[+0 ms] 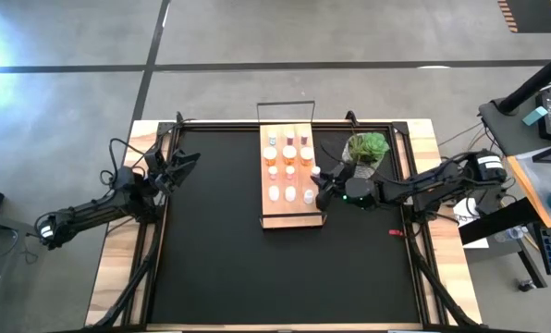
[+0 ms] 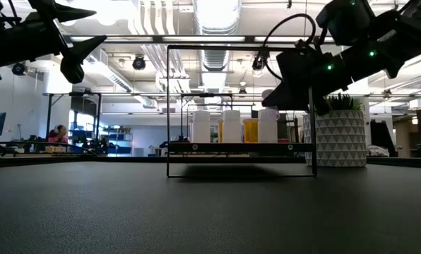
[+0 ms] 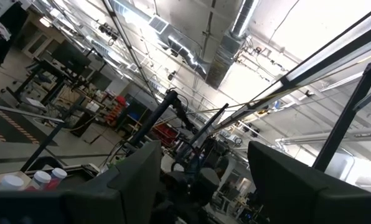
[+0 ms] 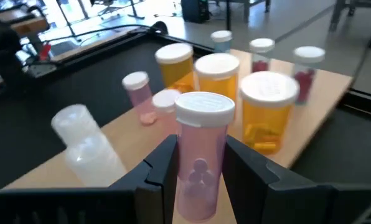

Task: Pick and place medicine bottles onto shelf by color
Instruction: Put the pink pill bottle on the shelf aligned with the pink pill bottle

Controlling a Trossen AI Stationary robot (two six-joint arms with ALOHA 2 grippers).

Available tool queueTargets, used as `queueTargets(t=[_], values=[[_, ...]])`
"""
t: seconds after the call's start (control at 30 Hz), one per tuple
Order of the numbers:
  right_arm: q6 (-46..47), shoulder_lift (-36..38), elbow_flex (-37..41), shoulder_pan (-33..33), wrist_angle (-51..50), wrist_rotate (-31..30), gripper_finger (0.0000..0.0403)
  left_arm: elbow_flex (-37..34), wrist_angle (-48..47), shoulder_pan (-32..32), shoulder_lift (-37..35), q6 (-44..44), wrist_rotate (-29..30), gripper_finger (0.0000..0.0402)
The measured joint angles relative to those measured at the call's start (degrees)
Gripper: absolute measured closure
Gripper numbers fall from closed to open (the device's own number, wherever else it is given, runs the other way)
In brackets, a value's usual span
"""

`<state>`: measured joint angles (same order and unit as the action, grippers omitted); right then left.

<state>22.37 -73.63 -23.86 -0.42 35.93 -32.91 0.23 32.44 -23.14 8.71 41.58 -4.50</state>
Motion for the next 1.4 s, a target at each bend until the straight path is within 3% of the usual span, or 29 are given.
queueTargets(t=[0.3,0.77,1.4], values=[[-6.9,-5.0,0.0,0.0,4.4,1.6,0.0303,0.0,0.0,0.0,0.0,0.0,0.0,0.0178],[-5.9,-12.8,0.1,-0.5,14.3,1.4,0.0303,0.0,0.0,0.0,0.0,0.0,0.0,0.0178],[-4.1,-15.8,0.0,-0.7,16.6,1.3,0.0303,0.0,0.0,0.0,0.0,0.0,0.0,0.0178]])
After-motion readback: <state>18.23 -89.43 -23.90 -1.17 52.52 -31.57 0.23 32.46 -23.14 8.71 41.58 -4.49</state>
